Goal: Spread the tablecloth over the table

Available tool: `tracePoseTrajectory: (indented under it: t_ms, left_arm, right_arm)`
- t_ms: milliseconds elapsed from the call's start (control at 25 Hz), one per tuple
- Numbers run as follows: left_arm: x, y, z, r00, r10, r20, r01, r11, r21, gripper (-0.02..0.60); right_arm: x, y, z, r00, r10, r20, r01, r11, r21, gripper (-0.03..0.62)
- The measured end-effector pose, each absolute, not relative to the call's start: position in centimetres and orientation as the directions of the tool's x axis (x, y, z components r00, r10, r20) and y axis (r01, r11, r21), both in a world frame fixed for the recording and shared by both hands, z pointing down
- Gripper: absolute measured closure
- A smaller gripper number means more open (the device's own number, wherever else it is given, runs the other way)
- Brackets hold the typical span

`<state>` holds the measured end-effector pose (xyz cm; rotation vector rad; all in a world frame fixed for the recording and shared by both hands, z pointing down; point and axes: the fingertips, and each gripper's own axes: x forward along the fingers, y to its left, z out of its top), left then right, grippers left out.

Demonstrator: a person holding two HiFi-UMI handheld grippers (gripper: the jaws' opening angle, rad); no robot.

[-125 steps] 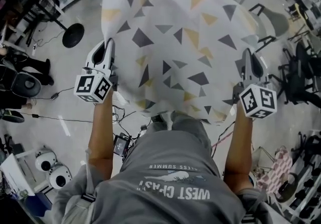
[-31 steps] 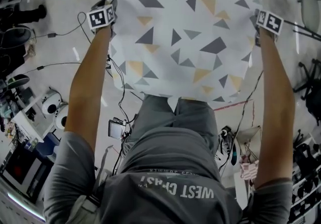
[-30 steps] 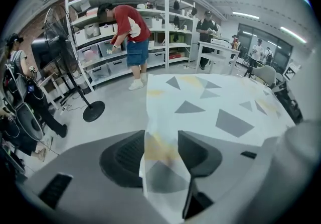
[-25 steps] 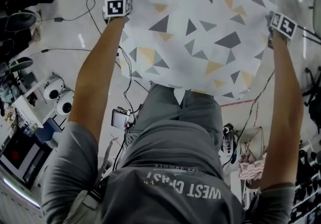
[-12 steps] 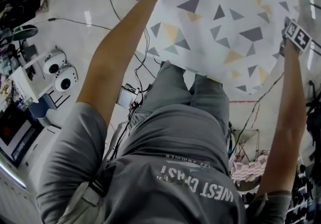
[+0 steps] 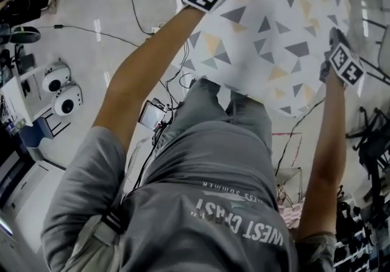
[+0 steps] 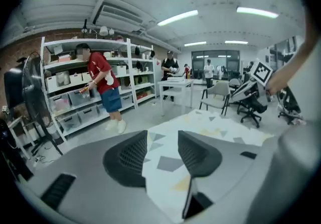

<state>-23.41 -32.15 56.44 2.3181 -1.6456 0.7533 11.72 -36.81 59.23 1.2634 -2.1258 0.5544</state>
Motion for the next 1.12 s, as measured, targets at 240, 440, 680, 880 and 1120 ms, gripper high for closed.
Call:
tracePoseTrajectory:
  t_ms: [240, 440, 680, 880, 1120]
  left_arm:
    - [-18.9, -29.4, 45.9, 0.42, -0.837, 0.352, -0.878, -0.473, -0.077, 0.459]
    - [-15.0, -27.0, 37.0, 0.543, -0.814, 0.208, -0.819, -0.568, -0.084, 0.469]
    - [-12.2, -22.6, 29.3, 0.65, -0.755, 0.084, -0.753, -0.655, -0.063, 0.485]
    - [-11.4, -18.6, 25.3, 0.687, -0.727, 0.013, -0.725, -0.686, -0.062, 0.491]
    - [-12.4, -15.6, 22.4, 0.68, -0.732, -0.042, -0.733, -0.679, -0.04, 0.492]
  right_arm:
    - [3.6, -31.2, 47.3, -0.555, -0.678, 0.481, -0.81, 0.571, -0.13, 0.585]
    - [-1.0, -26.6, 37.0, -0.662, -0.679, 0.319, -0.735, 0.672, -0.094, 0.585]
    - [-4.0, -20.5, 28.1, -0.722, -0.66, 0.207, -0.67, 0.742, 0.026, 0.586]
    - [-5.9, -15.7, 24.1, -0.76, -0.628, 0.166, -0.621, 0.778, 0.095, 0.586]
    - [-6.2, -13.4, 21.4, -0.768, -0.625, 0.135, -0.613, 0.78, 0.122, 0.586]
